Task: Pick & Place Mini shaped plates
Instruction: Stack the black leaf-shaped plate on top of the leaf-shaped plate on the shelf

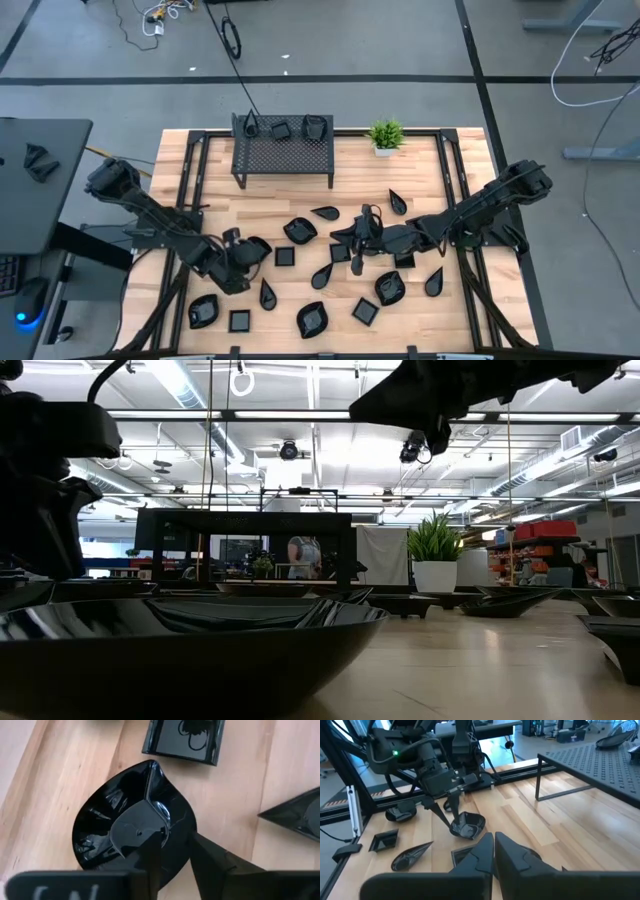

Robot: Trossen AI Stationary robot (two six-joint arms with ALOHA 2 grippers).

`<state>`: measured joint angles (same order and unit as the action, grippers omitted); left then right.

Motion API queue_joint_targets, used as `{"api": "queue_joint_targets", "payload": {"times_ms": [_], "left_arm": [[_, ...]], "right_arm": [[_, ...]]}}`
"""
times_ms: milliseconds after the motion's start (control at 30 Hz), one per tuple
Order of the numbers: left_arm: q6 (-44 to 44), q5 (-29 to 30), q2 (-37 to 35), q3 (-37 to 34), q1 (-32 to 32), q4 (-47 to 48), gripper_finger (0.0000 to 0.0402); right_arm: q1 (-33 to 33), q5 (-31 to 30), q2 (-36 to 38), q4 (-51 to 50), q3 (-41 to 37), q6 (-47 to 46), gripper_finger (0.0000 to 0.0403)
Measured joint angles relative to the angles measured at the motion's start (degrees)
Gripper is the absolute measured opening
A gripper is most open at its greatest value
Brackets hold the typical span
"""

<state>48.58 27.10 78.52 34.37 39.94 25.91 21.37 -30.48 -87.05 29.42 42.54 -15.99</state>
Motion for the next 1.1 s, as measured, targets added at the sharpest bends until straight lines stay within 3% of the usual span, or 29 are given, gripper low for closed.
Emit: {"api": "queue_joint_targets", "payload": {"times_ms": [200,467,600,767,1100], "left_arm": [[-0.75,-0.14,0.0,0.0,0.02,-0.04,0.009],[-4.81,-1.27,1.09,0.02,-0.7,-2.46,0.016],[-7.74,-2.68,3.23,0.01,-1.54,-3.63,0.0169],[-10.11,-2.96,5.18,0.0,-1.92,-5.65,0.0133],[-10.02,-1.99,5.44,0.76,-1.86,-5.35,0.0011]], "right_arm": [[0.0,0.0,0.0,0.88,0.0,0.2,0.002],[0.04,0.01,0.0,1.3,0.0,0.22,0.002],[0.04,0.0,0.0,1.47,0.0,0.22,0.002],[0.09,0.02,0.0,1.45,0.0,0.06,0.002],[0.09,0.02,0.0,1.51,0.0,3.12,0.002]]}}
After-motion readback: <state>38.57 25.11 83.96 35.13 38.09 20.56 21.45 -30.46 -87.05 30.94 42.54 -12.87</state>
